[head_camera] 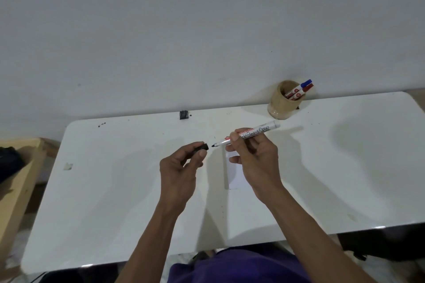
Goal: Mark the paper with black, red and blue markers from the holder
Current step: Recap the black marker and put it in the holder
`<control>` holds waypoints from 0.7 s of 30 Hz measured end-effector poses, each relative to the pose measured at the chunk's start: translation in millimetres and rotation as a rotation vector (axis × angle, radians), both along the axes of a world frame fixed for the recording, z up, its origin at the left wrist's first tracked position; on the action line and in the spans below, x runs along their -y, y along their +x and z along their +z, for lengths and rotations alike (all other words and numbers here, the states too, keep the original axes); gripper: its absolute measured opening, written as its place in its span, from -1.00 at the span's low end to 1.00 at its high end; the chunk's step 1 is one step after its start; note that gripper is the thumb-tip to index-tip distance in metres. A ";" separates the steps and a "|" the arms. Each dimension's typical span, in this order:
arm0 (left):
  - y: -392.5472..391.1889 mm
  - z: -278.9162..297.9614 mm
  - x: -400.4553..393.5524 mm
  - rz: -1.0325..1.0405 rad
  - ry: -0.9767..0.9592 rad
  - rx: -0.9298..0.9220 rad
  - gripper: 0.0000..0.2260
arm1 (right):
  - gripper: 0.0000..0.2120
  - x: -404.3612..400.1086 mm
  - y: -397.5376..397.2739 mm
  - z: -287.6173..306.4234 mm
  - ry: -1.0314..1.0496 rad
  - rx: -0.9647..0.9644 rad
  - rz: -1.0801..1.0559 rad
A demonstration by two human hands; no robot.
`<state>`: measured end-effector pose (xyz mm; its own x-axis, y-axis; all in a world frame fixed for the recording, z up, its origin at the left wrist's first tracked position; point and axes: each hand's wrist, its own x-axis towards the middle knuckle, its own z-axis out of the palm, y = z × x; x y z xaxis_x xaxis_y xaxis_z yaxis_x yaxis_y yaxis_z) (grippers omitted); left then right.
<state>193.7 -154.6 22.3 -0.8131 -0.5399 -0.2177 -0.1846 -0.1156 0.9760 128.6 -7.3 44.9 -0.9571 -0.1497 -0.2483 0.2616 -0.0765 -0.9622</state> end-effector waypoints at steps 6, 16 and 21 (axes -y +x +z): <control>21.1 4.7 4.0 -0.064 0.002 -0.008 -0.86 | -0.80 10.2 25.6 1.9 0.020 -0.007 -0.008; 42.8 -0.7 17.1 -0.102 0.011 -0.020 -0.84 | -0.80 23.5 56.4 -0.3 0.069 -0.033 -0.027; 48.0 -3.0 17.2 -0.130 0.061 -0.036 -0.84 | -0.87 27.2 63.5 -0.7 0.073 0.004 -0.035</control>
<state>241.7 -171.8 19.4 -0.8831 -0.4165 -0.2160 -0.1666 -0.1521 0.9742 192.0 -34.5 44.2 -0.9603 -0.0969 -0.2616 0.2642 -0.0151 -0.9643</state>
